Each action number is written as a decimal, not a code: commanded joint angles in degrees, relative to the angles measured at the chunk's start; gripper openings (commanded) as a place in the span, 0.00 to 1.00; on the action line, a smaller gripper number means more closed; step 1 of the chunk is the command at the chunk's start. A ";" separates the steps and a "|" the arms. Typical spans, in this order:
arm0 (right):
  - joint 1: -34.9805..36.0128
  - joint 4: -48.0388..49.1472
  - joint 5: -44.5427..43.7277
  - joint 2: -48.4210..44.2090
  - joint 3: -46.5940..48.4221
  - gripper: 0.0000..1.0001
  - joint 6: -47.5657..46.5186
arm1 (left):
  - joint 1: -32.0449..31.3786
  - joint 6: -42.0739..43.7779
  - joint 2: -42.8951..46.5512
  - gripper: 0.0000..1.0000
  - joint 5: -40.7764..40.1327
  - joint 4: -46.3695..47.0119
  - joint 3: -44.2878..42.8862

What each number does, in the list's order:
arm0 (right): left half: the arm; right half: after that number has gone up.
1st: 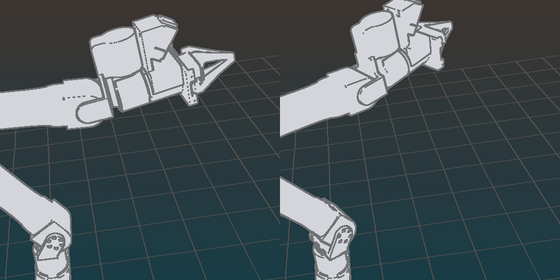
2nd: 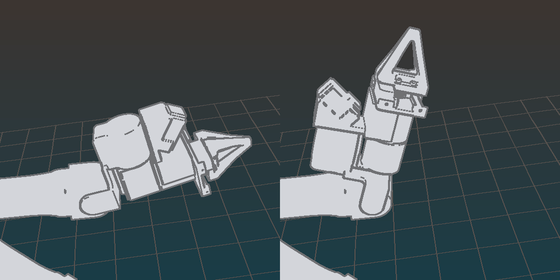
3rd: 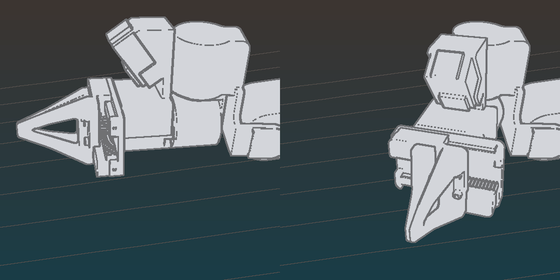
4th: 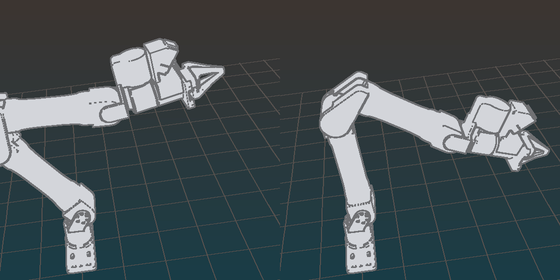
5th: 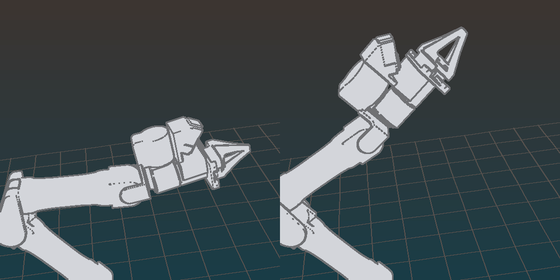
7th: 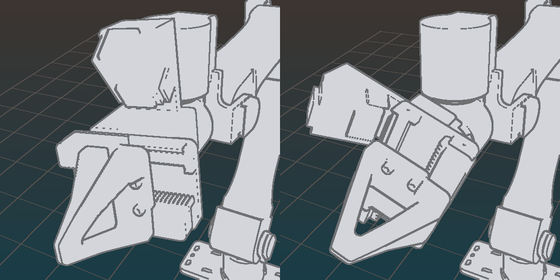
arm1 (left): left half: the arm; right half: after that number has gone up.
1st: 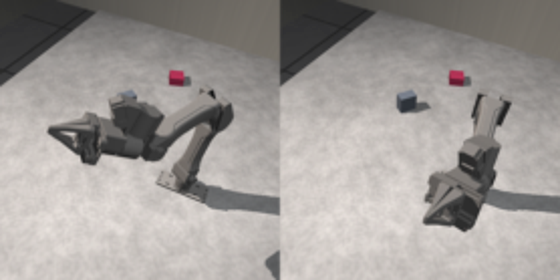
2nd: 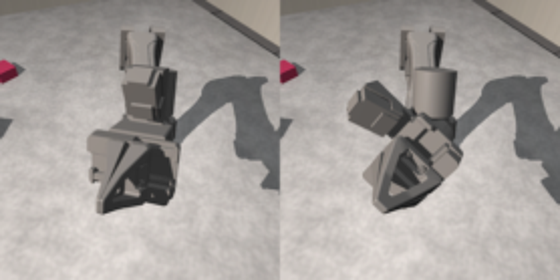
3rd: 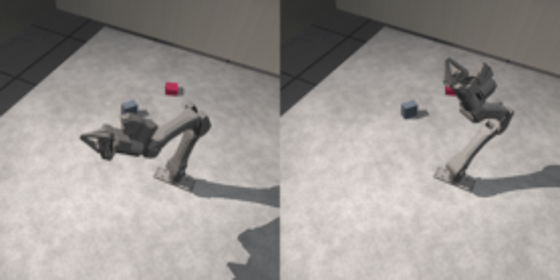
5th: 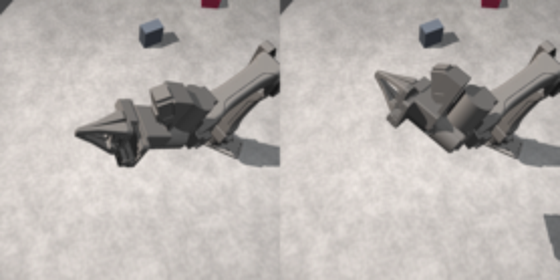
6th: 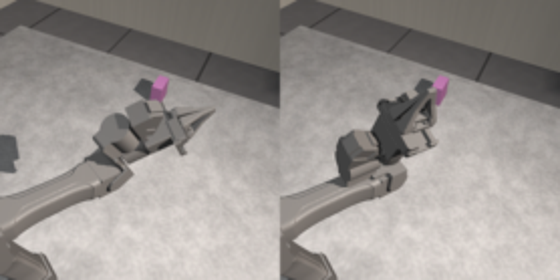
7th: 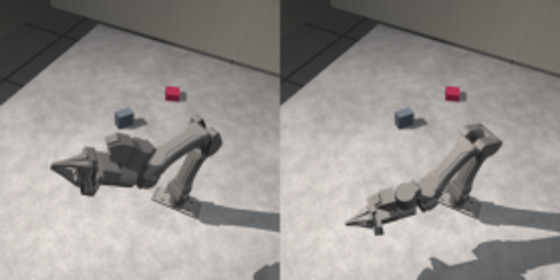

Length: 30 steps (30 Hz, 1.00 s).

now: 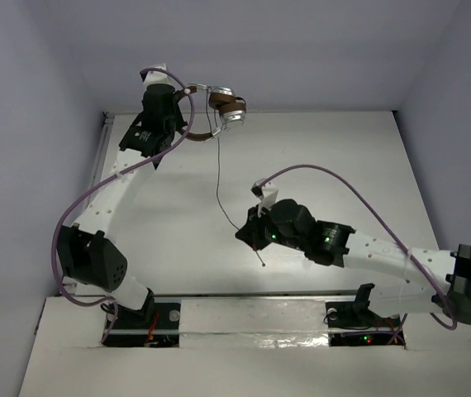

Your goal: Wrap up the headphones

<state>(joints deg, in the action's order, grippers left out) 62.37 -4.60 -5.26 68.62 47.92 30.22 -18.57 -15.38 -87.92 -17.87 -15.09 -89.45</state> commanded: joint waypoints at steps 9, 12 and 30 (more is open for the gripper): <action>1.18 -24.31 -14.68 -1.20 23.35 0.00 -12.98 | -10.25 -0.17 -3.31 0.00 -9.20 3.40 5.07; 1.18 -26.68 -21.53 -2.17 27.22 0.00 -15.27 | -10.87 -1.32 -1.65 0.00 -6.57 5.07 9.10; 1.18 -23.79 -23.40 -3.75 25.39 0.00 -17.22 | -11.85 -7.99 7.76 0.00 5.99 12.28 21.69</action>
<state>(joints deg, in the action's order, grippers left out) 63.13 -29.12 -30.20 66.39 75.35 11.40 -33.50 -18.37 -85.60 -16.21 -9.02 -66.13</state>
